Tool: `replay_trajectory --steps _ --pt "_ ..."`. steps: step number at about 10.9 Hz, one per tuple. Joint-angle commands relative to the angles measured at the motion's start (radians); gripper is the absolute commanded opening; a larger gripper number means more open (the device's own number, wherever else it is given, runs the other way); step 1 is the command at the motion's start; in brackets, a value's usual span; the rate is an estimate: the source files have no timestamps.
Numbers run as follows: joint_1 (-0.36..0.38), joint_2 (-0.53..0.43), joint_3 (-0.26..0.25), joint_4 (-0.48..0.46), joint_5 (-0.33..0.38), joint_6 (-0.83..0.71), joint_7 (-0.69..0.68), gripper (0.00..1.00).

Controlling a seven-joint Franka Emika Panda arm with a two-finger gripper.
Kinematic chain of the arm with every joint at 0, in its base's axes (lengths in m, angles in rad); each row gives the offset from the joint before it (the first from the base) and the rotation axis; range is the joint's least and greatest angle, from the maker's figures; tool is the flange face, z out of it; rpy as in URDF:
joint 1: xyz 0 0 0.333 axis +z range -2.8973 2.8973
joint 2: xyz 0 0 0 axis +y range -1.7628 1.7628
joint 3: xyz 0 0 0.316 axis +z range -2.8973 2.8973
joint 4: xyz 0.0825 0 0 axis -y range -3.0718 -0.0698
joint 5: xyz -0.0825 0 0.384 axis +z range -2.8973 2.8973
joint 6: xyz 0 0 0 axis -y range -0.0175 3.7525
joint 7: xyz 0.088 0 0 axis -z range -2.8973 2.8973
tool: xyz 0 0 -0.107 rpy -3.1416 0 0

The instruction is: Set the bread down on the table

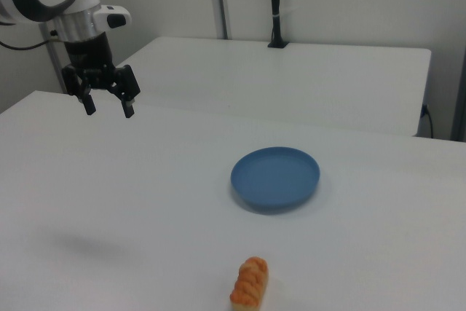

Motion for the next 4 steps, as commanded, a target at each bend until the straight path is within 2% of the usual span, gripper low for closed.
replay_trajectory --steps 1,4 --pt "-0.019 -0.031 -0.015 0.010 -0.004 -0.042 0.018 1.00" --pt "-0.025 -0.032 -0.015 0.013 -0.004 -0.068 0.020 1.00"
